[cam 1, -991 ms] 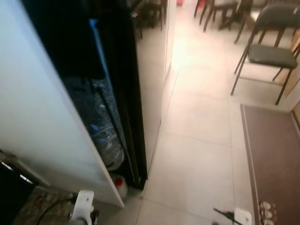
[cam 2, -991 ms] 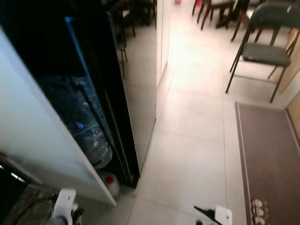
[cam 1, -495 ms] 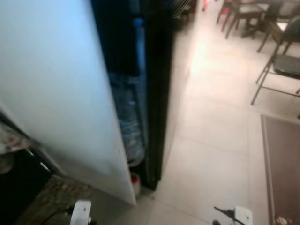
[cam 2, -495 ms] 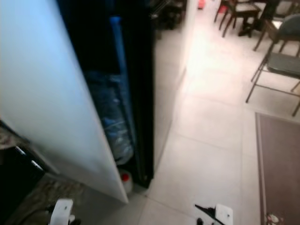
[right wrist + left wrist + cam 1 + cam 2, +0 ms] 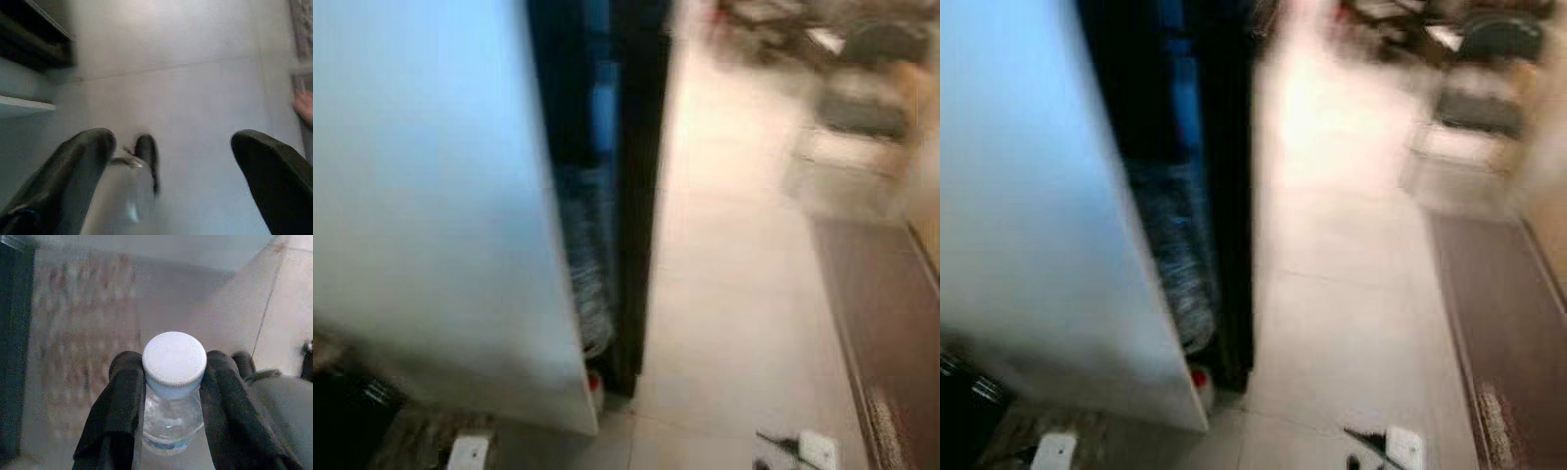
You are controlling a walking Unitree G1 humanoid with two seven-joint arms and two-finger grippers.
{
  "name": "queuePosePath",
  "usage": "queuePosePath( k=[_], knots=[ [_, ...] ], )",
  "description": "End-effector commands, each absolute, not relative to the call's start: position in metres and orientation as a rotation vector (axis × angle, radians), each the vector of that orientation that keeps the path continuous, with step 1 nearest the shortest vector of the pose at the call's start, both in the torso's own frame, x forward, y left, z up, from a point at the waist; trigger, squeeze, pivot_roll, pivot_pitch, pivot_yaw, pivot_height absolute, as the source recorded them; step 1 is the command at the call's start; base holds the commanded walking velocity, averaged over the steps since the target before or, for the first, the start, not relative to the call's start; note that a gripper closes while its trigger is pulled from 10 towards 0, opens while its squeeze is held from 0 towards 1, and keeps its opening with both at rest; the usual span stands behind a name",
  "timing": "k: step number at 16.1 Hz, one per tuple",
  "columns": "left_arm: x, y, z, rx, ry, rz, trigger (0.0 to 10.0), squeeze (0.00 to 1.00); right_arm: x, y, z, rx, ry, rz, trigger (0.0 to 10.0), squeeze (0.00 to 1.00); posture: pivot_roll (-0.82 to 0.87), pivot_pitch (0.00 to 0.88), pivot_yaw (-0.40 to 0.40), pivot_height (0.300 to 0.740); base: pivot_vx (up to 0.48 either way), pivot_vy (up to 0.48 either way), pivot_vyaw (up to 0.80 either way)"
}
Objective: Restocking fridge
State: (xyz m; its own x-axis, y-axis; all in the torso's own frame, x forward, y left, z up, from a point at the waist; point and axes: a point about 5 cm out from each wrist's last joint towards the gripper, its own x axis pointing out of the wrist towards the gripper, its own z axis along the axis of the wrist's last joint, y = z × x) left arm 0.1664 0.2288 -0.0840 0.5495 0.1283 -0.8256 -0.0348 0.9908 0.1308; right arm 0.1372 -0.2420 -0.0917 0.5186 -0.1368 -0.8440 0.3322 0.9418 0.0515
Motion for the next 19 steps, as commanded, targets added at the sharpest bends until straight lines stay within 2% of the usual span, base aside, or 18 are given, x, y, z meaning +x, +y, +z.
queuePosePath(
  k=[1,5,9,12,14,15,17,18,19],
  knots=[
    [0.162,0.234,-0.085,0.106,0.994,0.107,10.0,0.0,0.138,-0.236,-0.093,0.228,0.996,-0.274,10.0,0.0,-0.04,0.0,0.053,0.74,0.0,0.33,-0.59],
    [0.165,0.225,-0.086,0.107,0.991,0.091,10.0,0.0,0.139,-0.235,-0.093,0.233,0.988,-0.278,10.0,0.0,-0.04,0.0,0.052,0.74,0.0,0.325,0.0],
    [0.164,0.222,-0.087,0.129,1.001,0.079,10.0,0.0,0.14,-0.236,-0.092,0.229,0.974,-0.289,10.0,0.0,-0.05,0.0,0.053,0.74,0.0,0.0,0.0],
    [0.163,0.222,-0.087,0.131,1.0,0.083,10.0,0.0,0.142,-0.239,-0.09,0.243,0.902,-0.367,10.0,0.0,-0.06,0.0,0.062,0.74,0.0,0.0,0.0],
    [0.164,0.224,-0.086,0.147,1.0,0.078,10.0,0.0,0.147,-0.24,-0.086,0.182,0.854,-0.34,10.0,0.0,-0.08,0.0,0.072,0.74,0.0,0.0,0.0],
    [0.165,0.225,-0.086,0.152,0.998,0.079,10.0,0.0,0.152,-0.242,-0.082,0.07,0.826,-0.294,10.0,0.0,-0.07,0.0,0.067,0.74,0.0,0.0,0.0],
    [0.168,0.229,-0.083,0.158,0.987,0.089,10.0,0.0,0.156,-0.241,-0.079,0.033,0.79,-0.253,10.0,0.0,-0.07,0.0,0.063,0.74,0.0,0.0,0.0],
    [0.17,0.231,-0.082,0.156,0.978,0.102,10.0,0.0,0.175,-0.242,-0.067,0.037,0.679,-0.3,10.0,0.0,-0.08,0.0,0.064,0.74,0.0,0.0,0.0],
    [0.17,0.231,-0.082,0.158,0.977,0.105,10.0,0.0,0.223,-0.253,-0.027,0.019,0.403,-0.327,10.0,0.0,-0.08,0.0,0.066,0.74,0.0,0.0,0.0]
  ],
)
